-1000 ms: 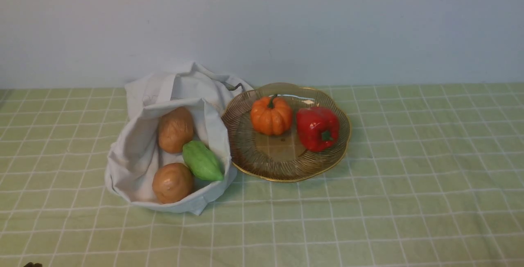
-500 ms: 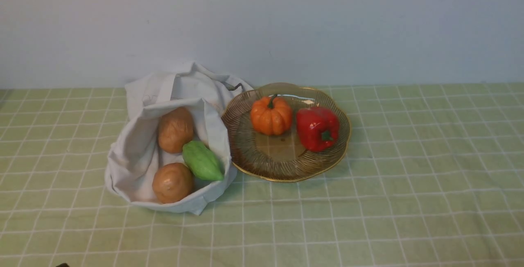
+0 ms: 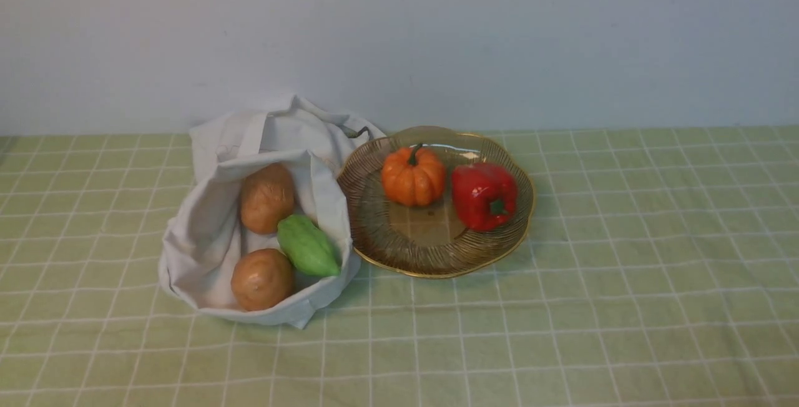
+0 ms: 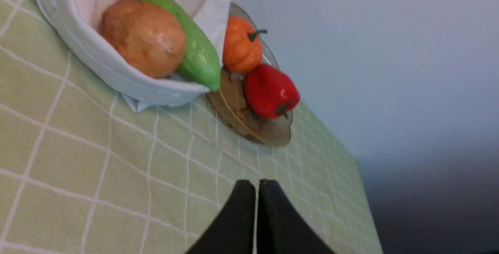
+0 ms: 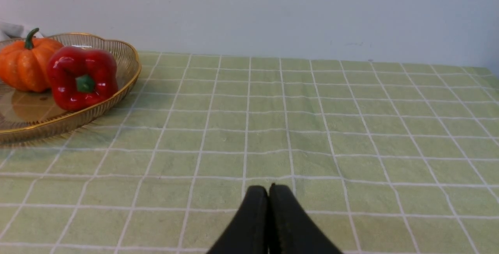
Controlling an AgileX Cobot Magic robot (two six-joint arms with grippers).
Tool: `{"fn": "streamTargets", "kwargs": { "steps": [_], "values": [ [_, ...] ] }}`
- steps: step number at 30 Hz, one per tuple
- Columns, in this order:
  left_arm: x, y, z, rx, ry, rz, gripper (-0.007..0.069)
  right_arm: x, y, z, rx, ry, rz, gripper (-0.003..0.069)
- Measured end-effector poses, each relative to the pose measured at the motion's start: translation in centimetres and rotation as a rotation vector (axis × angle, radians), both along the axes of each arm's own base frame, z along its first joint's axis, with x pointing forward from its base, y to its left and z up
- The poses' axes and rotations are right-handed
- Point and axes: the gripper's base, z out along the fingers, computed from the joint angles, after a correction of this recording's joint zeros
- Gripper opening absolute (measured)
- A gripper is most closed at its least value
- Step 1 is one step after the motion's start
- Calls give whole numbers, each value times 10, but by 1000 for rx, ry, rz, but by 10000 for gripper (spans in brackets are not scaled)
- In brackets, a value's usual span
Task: Take vegetables from bag on green coffee tablecloth place on plate.
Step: 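Reach into the cloth bag and grasp the potato inside with the left gripper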
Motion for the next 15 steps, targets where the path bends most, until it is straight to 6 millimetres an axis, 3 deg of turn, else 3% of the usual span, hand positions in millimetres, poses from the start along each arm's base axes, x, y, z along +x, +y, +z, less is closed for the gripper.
{"fn": "streamTargets", "kwargs": {
  "steps": [4,7,9,11,13,15],
  "values": [
    [3,0,38,181,-19,-46,-5,0,0,0,0,0,0,-15],
    [14,2,70,334,-5,-55,-5,0,0,0,0,0,0,-15],
    [29,4,92,495,94,-107,-5,0,0,0,0,0,0,-15],
    [39,5,98,575,180,-149,-5,0,0,0,0,0,0,-15],
    [63,6,102,679,407,-259,-5,0,0,0,0,0,0,-15],
    [76,7,101,719,516,-310,-5,0,0,0,0,0,0,-15]
  ]
}}
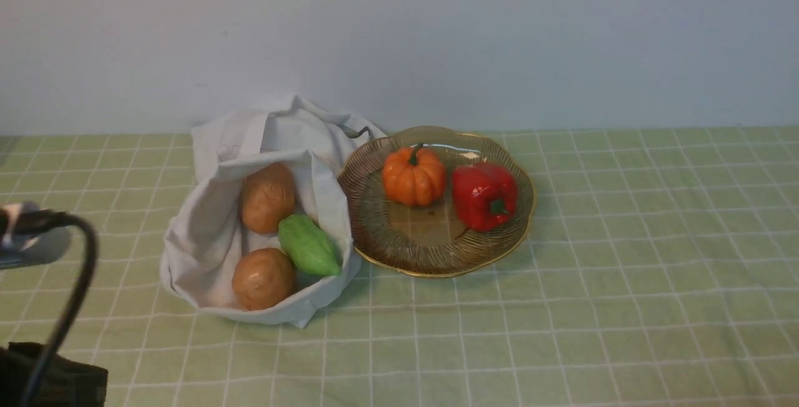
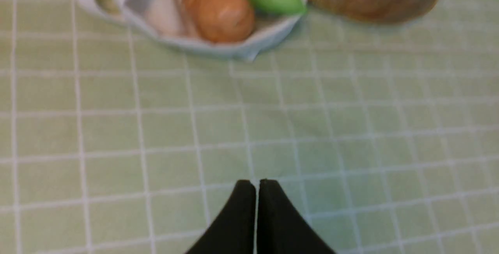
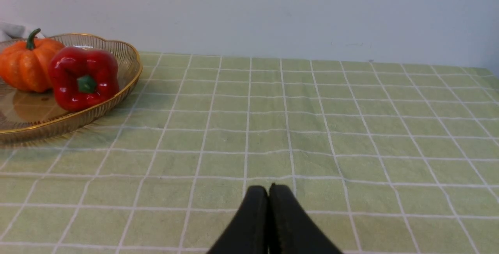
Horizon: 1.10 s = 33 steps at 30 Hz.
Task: Take vegetables from bag on green coffee tablecloth place on plate.
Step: 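Reach into the cloth bag and grasp the potato inside with the left gripper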
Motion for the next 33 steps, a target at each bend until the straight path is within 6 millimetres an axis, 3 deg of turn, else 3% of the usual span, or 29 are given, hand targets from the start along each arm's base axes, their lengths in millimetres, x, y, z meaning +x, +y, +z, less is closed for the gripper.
{"fn": "streamTargets", "kwargs": {
  "steps": [1,2,4,8,10,14,17,21,29,33],
  "values": [
    [17,0,-1,30,92,-18,-5,0,0,0,0,0,0,-15],
    [19,0,-2,36,104,-22,-5,0,0,0,0,0,0,-15],
    [57,-5,-7,47,222,-68,-5,0,0,0,0,0,0,-15],
    [93,-18,-10,-23,239,-138,-5,0,0,0,0,0,0,-15],
    [118,-33,-14,-66,228,-186,-4,0,0,0,0,0,0,-15],
    [148,-56,-23,-54,219,-238,20,0,0,0,0,0,0,-15],
    [166,-69,-33,-10,224,-243,57,0,0,0,0,0,0,-15],
    [182,-70,-45,50,221,-194,123,0,0,0,0,0,0,-15],
    [207,-67,-70,125,163,-124,371,0,0,0,0,0,0,-15],
    [215,-69,-92,140,209,-122,490,0,0,0,0,0,0,-15]
  ]
}}
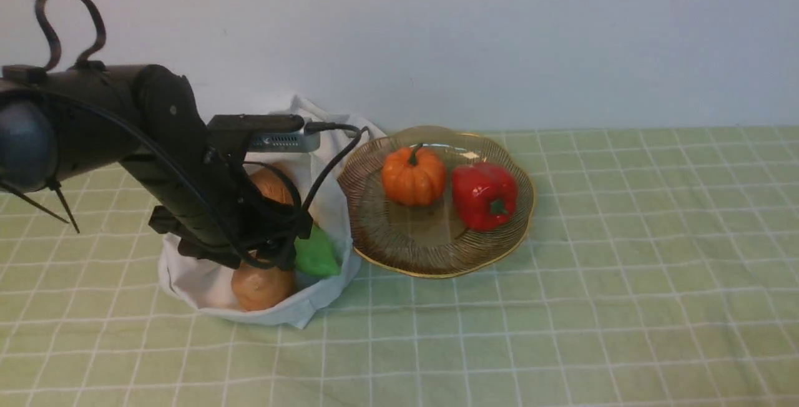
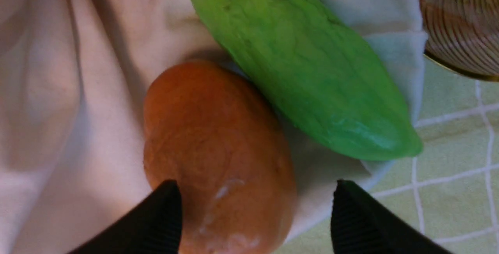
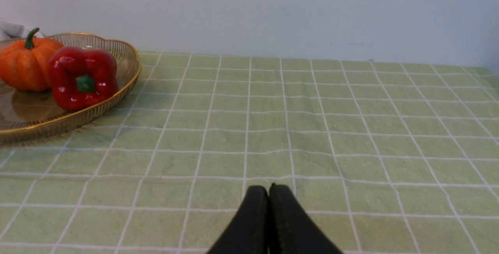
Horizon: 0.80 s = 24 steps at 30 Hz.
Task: Take vegetables from bag on green coffee tablecloth place on plate.
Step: 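Reach into the cloth bag and grasp the potato inside with the left gripper, then take the potato out of the bag and place it on the plate with the left gripper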
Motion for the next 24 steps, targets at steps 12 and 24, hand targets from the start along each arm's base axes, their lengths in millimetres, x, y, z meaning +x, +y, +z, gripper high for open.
{"fn": "streamTargets", "kwargs": {
  "steps": [12,24],
  "values": [
    [7,-1,-29,34,69,-8,453,0,0,0,0,0,0,-15],
    [-12,11,65,157,57,-198,453,0,0,0,0,0,0,-15]
  ]
}}
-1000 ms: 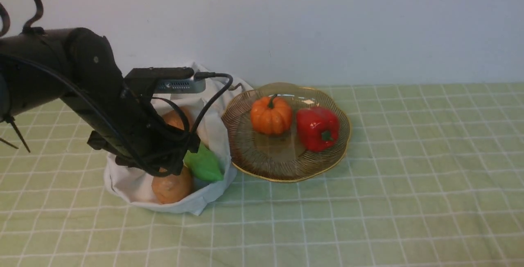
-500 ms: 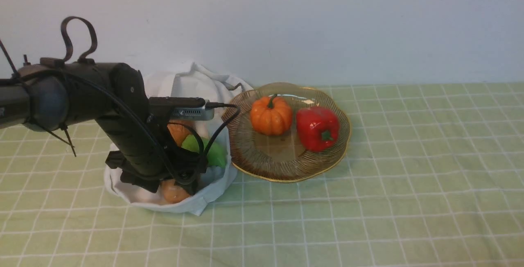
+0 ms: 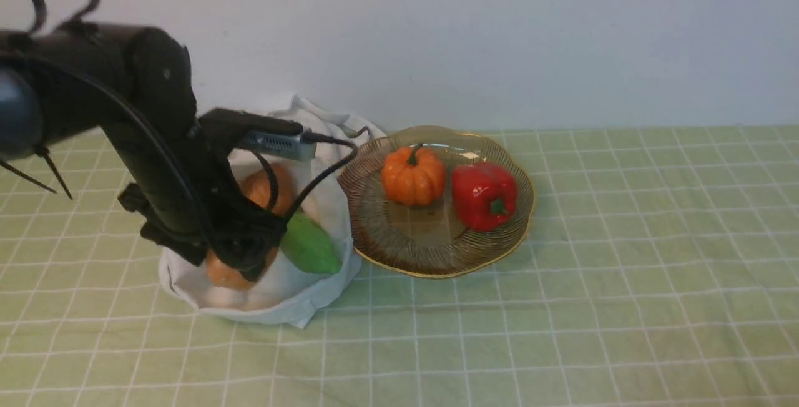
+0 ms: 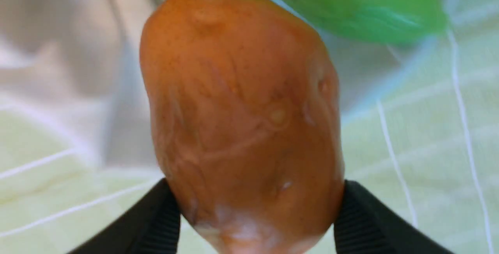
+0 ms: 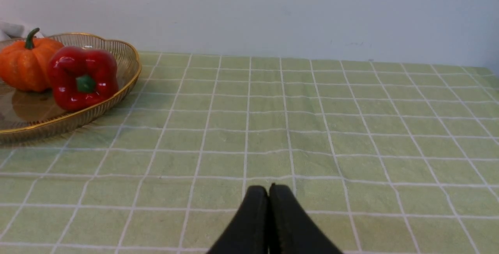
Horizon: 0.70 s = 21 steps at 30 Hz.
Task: Take vegetables from bag on green coffee tablecloth place on plate.
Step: 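Take the potato out of the bag and place it on the plate with the left gripper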
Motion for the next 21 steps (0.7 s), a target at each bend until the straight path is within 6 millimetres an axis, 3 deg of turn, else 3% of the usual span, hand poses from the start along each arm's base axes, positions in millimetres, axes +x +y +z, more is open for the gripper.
{"fn": "streamTargets", "kwargs": {
  "steps": [4,5,8,10,14,21],
  "values": [
    [2,-5,46,-65,-117,7,453,0,0,0,0,0,0,-15],
    [2,-6,48,-74,-122,9,453,0,0,0,0,0,0,-15],
    [3,-37,59,-277,-150,2,453,0,0,0,0,0,0,-15],
    [5,-56,56,-359,-154,-28,453,0,0,0,0,0,0,-15],
    [17,-94,31,-426,-179,-68,453,0,0,0,0,0,0,-15],
    [51,-114,-24,-441,-204,58,453,0,0,0,0,0,0,-15]
  ]
}}
